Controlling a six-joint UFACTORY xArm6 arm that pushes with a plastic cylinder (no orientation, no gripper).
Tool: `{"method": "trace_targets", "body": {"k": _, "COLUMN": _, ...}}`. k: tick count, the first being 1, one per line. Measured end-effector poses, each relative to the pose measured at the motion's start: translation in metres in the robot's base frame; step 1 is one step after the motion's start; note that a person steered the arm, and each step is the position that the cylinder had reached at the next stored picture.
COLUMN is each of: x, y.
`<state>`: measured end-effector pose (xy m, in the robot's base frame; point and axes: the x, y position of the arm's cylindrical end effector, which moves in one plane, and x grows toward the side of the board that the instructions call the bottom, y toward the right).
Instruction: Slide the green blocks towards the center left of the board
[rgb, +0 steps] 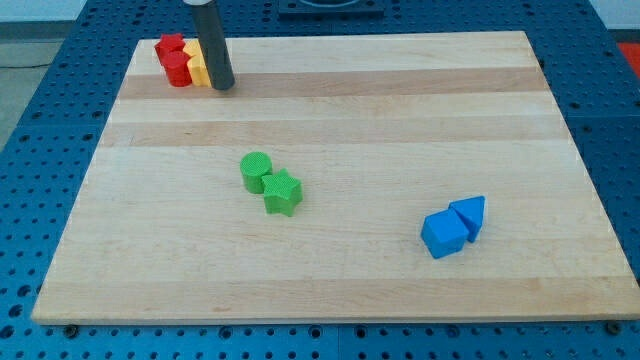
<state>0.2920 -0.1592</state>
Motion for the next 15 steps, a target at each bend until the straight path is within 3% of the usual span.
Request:
{"method": "trace_targets", "body": {"k": 2, "x": 0.0, "y": -0.009}}
{"method": "trace_targets", "body": {"k": 3, "x": 0.019, "y": -0.014}}
{"method": "trace_targets", "body": {"k": 5, "x": 0.15, "y": -0.032}}
{"method": "trace_targets", "body": {"k": 6, "x": 0.214, "y": -0.012}}
{"method": "trace_targets", "body": {"k": 8, "x": 0.273, "y": 0.093}}
{"method": "trace_targets", "body": {"k": 13, "x": 0.162, "y": 0.108}}
{"method": "trace_targets", "body": {"k": 15, "x": 0.161, "y": 0.057}}
